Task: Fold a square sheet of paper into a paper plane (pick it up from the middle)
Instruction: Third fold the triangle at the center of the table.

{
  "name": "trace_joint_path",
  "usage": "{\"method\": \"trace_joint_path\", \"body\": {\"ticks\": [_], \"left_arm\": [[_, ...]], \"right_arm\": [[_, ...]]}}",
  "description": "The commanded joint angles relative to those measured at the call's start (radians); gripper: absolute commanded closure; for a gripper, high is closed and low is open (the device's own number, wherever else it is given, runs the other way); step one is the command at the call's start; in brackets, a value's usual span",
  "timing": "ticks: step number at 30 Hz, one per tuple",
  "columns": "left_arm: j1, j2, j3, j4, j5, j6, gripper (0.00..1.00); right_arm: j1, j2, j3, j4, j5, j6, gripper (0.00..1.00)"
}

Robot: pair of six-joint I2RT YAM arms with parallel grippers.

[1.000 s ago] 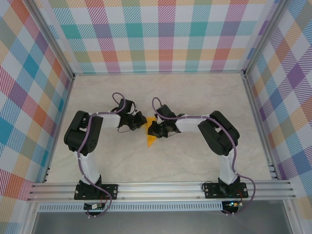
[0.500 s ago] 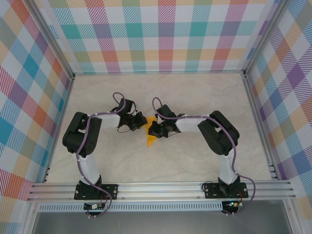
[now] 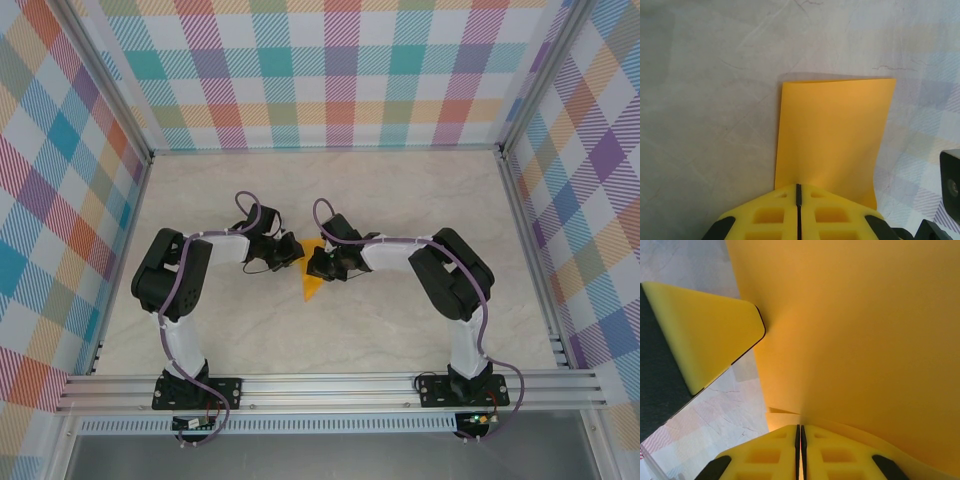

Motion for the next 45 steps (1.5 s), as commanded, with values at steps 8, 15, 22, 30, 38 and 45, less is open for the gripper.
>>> {"method": "trace_joint_path", "body": {"ticks": [8,15,22,30,38,45], "left_arm": [[-0.012,-0.021,0.004,-0.057,-0.016,0.004,0.92],[-0.013,-0.166,-0.083,-0.060,0.007,-0.015,0.95],[-0.047,-0.195,-0.145,-0.097,0.065,-0.008,1.00],[-0.068,-0.138,-0.122,-0.102,0.058,-0.005,1.00],[-0.069,-0.100,-0.111,-0.099,0.029,-0.005,1.00],[-0.069,-0.148,-0.121,-0.077,0.019,-0.012,1.00]], "right_arm": [[-0.007,-0.008,0.001,-0.039,0.021,0.016,0.90],[-0.007,-0.003,0.000,-0.038,0.010,0.005,0.95],[-0.007,0.000,-0.002,-0.041,0.007,0.009,0.96],[-0.007,0.005,0.000,-0.042,0.005,0.012,0.96],[-0.007,0.003,-0.002,-0.040,0.002,0.013,0.96],[-0.007,0.001,-0.005,-0.036,0.001,0.018,0.96]]}}
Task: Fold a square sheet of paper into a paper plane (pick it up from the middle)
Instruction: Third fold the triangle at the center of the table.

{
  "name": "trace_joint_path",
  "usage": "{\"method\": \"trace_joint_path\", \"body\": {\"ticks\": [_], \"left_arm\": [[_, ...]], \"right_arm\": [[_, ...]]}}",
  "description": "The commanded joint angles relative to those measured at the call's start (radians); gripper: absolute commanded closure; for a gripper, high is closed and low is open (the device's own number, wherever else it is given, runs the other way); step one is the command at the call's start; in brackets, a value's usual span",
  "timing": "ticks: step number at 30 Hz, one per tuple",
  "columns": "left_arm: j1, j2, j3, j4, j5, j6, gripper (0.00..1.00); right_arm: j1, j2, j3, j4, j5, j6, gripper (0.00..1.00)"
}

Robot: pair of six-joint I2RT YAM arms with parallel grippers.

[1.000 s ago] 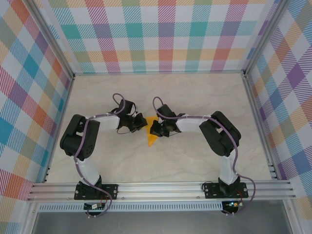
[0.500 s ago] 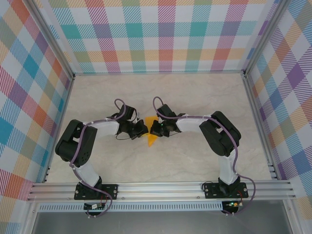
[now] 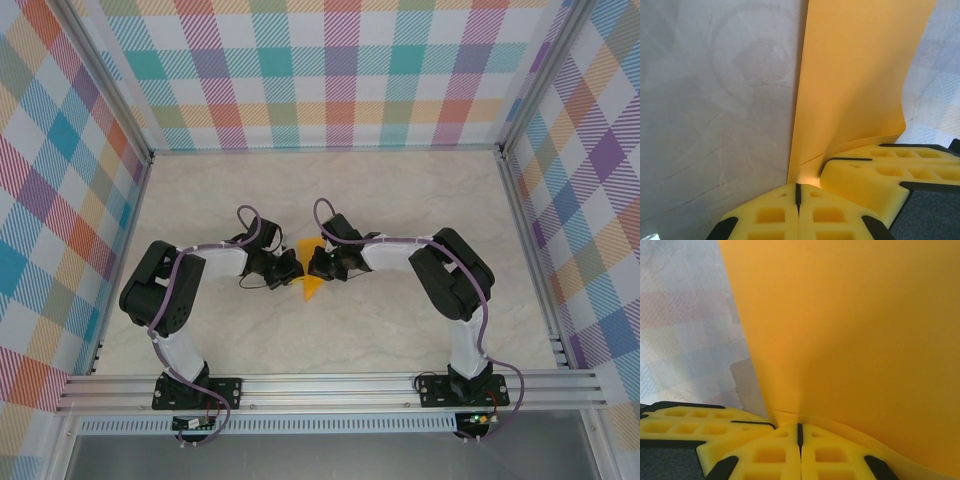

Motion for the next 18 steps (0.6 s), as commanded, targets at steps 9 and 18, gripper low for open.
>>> {"method": "trace_joint_path", "body": {"ticks": [9,18], "left_arm": [[-0.014,-0.025,-0.007,0.049,-0.023,-0.018,1.00],[-0.015,0.018,-0.005,-0.001,-0.056,-0.002,1.00]], "right_arm": [[-0.007,0.005,-0.006,-0.026,0.001,0.016,0.97],[-0.008,-0.022,-0.011,-0.011,-0.007,0.014,0.97]]}}
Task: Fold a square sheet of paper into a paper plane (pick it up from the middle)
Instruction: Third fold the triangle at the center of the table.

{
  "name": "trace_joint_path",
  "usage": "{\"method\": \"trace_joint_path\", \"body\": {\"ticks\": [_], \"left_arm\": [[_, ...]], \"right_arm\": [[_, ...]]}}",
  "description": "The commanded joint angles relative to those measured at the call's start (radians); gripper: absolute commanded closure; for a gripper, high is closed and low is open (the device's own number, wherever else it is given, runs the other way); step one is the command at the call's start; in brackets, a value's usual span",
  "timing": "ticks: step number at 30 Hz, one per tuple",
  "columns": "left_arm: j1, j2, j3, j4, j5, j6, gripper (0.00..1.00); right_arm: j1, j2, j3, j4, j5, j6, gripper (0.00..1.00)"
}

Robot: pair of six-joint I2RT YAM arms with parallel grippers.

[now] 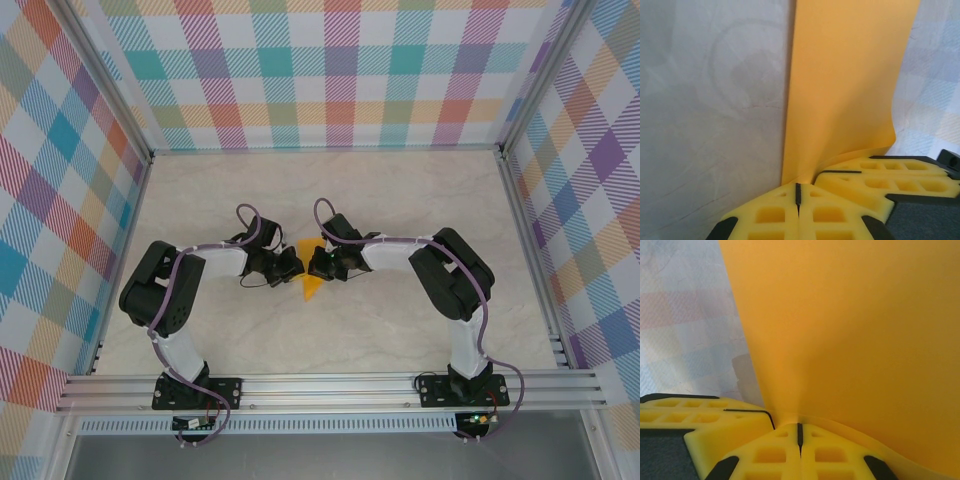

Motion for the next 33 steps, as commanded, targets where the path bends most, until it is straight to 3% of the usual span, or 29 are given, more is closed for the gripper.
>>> {"method": "trace_joint_path", "body": {"ticks": [1,15,24,33], "left_arm": [[-0.015,0.022,-0.004,-0.052,-0.038,0.016,1.00],[-0.015,0.024,0.002,-0.120,-0.081,0.048,1.00],[-0.015,0.004,-0.005,-0.123,-0.091,0.048,1.00],[-0.015,-0.003,-0.011,-0.119,-0.112,0.031,1.00]], "right_arm": [[-0.008,-0.033,-0.012,0.000,-0.006,0.007,0.96],[-0.032,-0.164,-0.138,0.088,-0.037,-0.017,0.91],[-0.033,-0.137,-0.209,0.250,-0.159,-0.014,0.91],[-0.031,-0.109,-0.224,0.274,-0.223,-0.030,0.92]]}}
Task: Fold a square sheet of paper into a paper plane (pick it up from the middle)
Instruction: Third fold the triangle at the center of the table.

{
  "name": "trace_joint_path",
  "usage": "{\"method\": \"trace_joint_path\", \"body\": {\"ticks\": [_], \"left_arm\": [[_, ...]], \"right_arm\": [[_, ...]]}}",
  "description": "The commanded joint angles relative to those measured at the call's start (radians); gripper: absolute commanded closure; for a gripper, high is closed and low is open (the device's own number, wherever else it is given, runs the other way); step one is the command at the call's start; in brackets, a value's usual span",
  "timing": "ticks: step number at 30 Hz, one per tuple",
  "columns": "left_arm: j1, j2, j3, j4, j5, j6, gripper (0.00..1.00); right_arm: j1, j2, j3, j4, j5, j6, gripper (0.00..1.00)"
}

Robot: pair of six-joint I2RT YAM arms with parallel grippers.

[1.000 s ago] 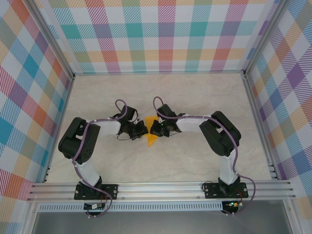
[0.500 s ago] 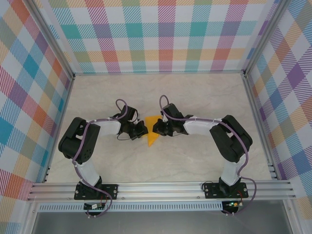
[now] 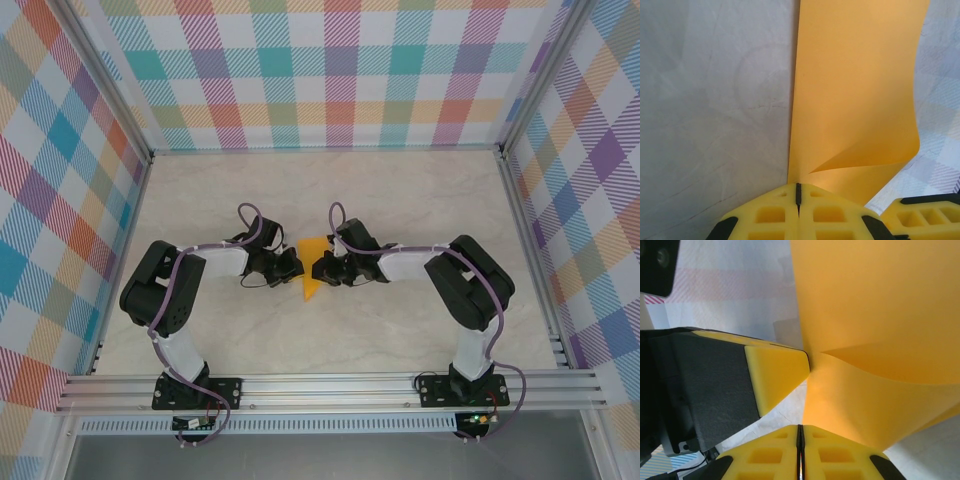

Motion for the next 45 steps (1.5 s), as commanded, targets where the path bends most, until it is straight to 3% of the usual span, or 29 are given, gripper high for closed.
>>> {"method": "trace_joint_path", "body": {"ticks": [1,12,34,39,45], "left_arm": [[-0.009,-0.003,-0.022,-0.092,-0.086,-0.004,1.00],[-0.009,0.005,-0.023,-0.094,-0.095,-0.015,1.00],[-0.009,-0.010,-0.015,-0.101,-0.086,-0.011,1.00],[-0.009,-0.073,-0.015,-0.072,-0.043,-0.016,1.00],[-0.010,-0.170,-0.035,-0.027,0.013,-0.027,0.91]], "right_arm": [[0.000,0.012,-0.024,0.051,-0.052,-0.028,0.92],[0.017,0.002,-0.095,0.109,-0.099,-0.067,0.91],[0.020,0.060,-0.042,0.071,-0.073,-0.074,0.91],[0.020,0.054,-0.037,0.041,-0.058,-0.076,0.92],[0.020,0.051,-0.032,0.018,-0.052,-0.079,0.92]]}}
